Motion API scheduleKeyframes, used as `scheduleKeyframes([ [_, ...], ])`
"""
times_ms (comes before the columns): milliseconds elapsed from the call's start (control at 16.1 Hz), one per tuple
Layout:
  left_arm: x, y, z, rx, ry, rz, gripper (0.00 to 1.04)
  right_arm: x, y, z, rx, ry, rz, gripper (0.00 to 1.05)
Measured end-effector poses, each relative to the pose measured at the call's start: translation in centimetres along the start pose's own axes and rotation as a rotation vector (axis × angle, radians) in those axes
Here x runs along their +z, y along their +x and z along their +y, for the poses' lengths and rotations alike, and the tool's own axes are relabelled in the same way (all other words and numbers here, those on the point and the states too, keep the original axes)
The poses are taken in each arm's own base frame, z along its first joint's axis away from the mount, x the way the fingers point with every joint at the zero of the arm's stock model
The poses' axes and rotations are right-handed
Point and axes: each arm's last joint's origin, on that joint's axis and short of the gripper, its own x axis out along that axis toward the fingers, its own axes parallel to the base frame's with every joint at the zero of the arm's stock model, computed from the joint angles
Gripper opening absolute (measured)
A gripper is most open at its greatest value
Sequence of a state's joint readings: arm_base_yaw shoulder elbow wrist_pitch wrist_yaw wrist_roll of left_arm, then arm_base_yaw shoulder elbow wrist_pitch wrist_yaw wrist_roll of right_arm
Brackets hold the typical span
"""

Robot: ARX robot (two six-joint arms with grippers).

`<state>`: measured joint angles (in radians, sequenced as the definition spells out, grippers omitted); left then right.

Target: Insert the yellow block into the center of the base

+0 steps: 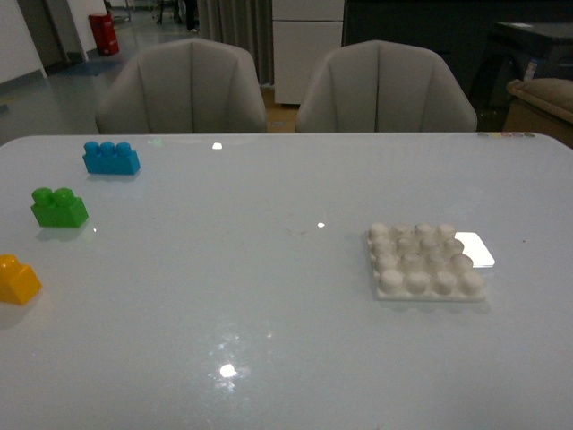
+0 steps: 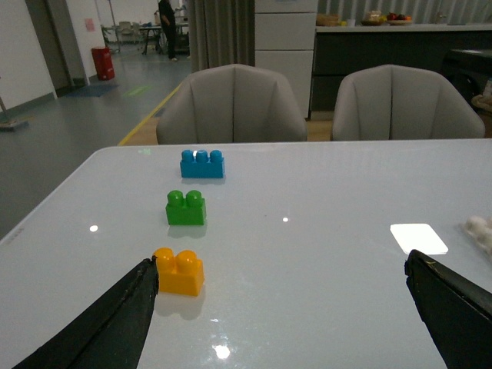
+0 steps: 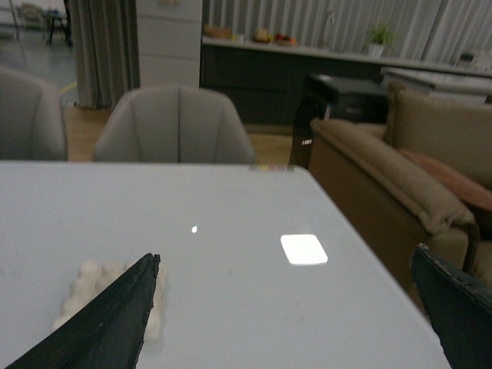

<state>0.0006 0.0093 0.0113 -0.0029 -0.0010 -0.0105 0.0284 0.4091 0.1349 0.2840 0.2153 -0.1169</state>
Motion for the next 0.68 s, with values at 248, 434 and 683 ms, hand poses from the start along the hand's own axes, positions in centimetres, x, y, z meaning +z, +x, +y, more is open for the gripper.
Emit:
scheduleKeyframes([
  [248,0.0,0.0,0.0,0.000,0.000,0.000,0.98,5.6,10.4,0.0,0.034,0.003,0.009,0.98],
  [434,0.0,0.0,0.0,0.000,0.000,0.000,0.98,2.6,20.2,1.7,0.109,0.071,0.338,0.98],
  [683,0.0,0.0,0.0,0.000,0.000,0.000,0.98,-5.3,26.4,4.9,0.162,0.087,0.687,0.98],
])
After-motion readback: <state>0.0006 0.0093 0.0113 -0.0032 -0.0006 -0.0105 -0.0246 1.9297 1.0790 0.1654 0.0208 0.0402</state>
